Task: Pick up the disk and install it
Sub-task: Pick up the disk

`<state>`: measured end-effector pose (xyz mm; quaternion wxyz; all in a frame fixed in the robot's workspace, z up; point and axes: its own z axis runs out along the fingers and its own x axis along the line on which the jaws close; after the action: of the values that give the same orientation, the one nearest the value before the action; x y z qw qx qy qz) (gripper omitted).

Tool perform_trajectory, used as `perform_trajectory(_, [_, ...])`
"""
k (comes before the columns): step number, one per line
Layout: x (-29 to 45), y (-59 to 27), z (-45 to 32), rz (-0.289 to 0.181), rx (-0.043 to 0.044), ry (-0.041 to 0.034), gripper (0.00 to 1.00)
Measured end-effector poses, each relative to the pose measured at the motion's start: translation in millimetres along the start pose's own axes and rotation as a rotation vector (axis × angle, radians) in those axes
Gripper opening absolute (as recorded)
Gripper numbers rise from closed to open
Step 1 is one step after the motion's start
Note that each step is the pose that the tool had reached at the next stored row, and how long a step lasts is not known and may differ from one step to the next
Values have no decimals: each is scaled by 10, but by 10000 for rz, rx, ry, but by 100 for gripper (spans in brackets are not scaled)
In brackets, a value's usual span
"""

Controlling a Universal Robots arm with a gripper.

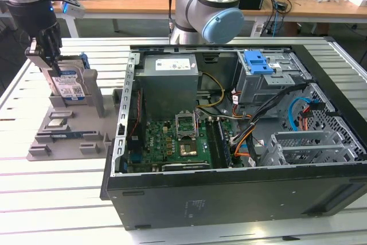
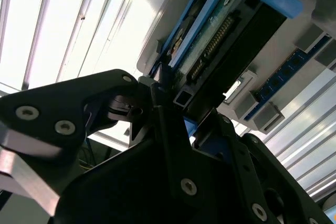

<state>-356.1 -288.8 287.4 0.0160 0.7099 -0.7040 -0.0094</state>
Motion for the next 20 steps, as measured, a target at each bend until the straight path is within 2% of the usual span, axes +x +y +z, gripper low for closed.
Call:
perform_trajectory(5, [0,-1,-4,0,3,-2,37])
perform_trajectory(11, [-3,4,-114,-1,-1,0,37])
perform_trajectory(13, [-4,6,-169,-1,0,0,37])
perform_trajectory(17, [-13,12,-352,0,0,-1,37])
perform_trajectory(20, [-15,15,-427,0,1,0,37])
